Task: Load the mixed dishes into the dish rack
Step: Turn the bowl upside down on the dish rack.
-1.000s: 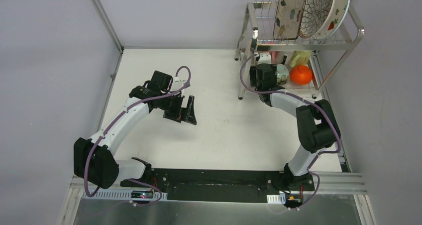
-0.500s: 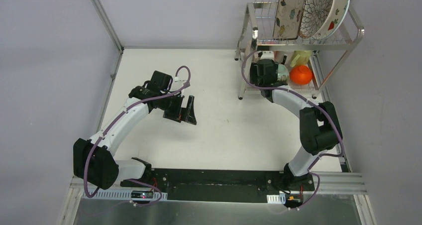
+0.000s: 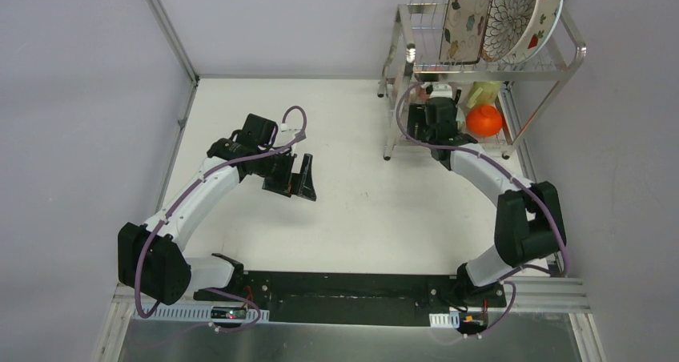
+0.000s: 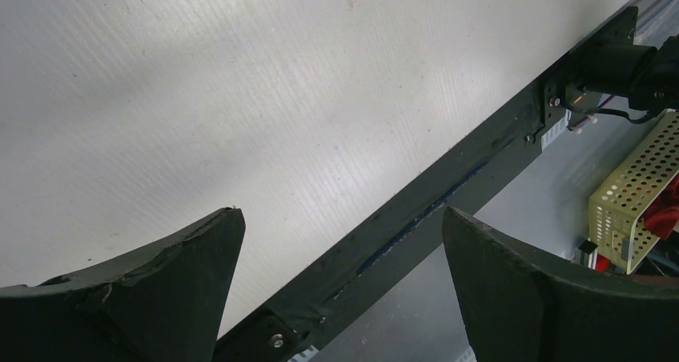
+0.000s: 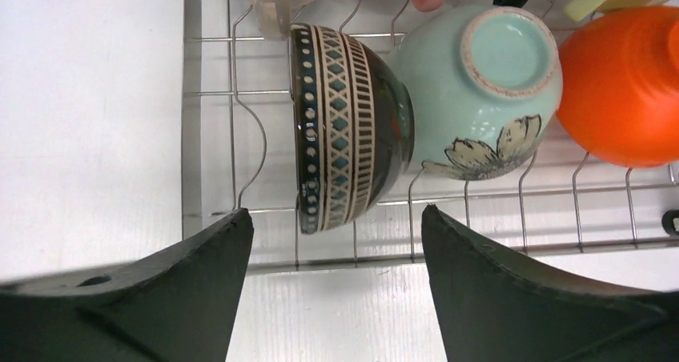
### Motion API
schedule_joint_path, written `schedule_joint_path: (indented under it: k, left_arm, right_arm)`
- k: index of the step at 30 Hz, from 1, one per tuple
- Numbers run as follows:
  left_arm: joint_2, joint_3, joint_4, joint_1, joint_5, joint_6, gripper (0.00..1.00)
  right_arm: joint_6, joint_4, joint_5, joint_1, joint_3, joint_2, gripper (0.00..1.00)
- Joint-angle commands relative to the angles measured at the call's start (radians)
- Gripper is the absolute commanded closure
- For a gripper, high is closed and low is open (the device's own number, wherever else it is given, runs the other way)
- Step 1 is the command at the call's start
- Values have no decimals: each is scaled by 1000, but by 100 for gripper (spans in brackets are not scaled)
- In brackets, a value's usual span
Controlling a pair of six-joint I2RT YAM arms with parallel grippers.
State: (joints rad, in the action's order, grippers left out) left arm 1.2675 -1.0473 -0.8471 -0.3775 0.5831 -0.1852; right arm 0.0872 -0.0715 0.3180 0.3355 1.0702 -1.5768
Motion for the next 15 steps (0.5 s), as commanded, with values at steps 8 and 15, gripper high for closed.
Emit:
schedule_joint_path:
  k: [8,15]
  left_arm:
    - [-39,5,6,9,-34,17,1]
    - [-62,-6,-17,9,-131,13,1]
  right_arm:
    - [124,187,-8,-90,-126,124,56]
    - [204,278,-58,-132,-202,147,70]
